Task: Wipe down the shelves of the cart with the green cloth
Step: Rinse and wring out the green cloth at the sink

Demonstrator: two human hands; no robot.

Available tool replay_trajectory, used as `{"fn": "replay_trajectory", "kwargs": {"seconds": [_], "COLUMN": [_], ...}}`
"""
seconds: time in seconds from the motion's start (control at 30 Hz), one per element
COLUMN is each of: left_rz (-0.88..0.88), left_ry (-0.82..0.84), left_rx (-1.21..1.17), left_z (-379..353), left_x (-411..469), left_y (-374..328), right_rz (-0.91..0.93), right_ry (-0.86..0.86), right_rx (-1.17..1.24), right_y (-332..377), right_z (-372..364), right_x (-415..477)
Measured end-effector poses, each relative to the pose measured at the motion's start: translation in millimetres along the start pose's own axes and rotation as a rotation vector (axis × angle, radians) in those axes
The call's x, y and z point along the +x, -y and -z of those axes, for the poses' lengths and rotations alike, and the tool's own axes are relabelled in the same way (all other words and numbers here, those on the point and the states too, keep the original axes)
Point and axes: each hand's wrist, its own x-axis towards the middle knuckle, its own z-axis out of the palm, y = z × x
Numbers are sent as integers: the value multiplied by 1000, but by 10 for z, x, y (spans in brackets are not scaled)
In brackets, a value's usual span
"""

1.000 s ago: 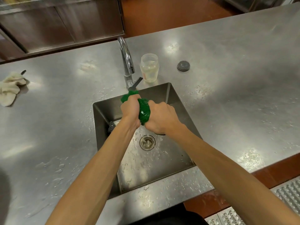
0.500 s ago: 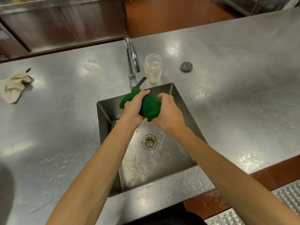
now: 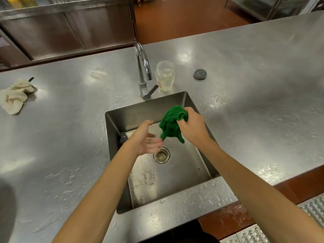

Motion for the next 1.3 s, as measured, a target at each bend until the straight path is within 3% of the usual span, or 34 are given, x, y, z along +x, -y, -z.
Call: {"fn": "replay_trajectory", "kwargs": {"seconds": [0.07,0.17,0.23,0.37,0.47,0.57,0.67,0.8,1.03,1.3], "left_rz": [96,99,44,0,29,18,2,-13,-254,-538], "left_ry": [173,359,308,226,216,264,193,123,-76,-328], "left_rx": [-103,-336,-479,-496,-619,-697,-689,-581,-399,-467], "left_z": [-61,-232,-362,-530,-576,-569,-535,-635,-817,-930], "left_x": [-27,-71,-75,-40,-17,-9,-9,-116,-130,-128], "left_y": [57,52,10,19,5,-39,-70,-38,16,-101], "right_rz": [82,290,410,476,473,686,834,743,630,340], "right_ry": [22,146,204,294,174,-121,-117,-104,-141,-82], "right_rx": [-16,-202,-355,-493,-434,-482,-692,-868,-707,-609], "right_y": [60,141,232,400,350,231,67,-48,71,321], "right_z": [-4,41,101,227,181,30,-77,-139,-10,27], "right_x": [-36,-129,-202,-256,-395,-577,-635,-528,-257,-162]}}
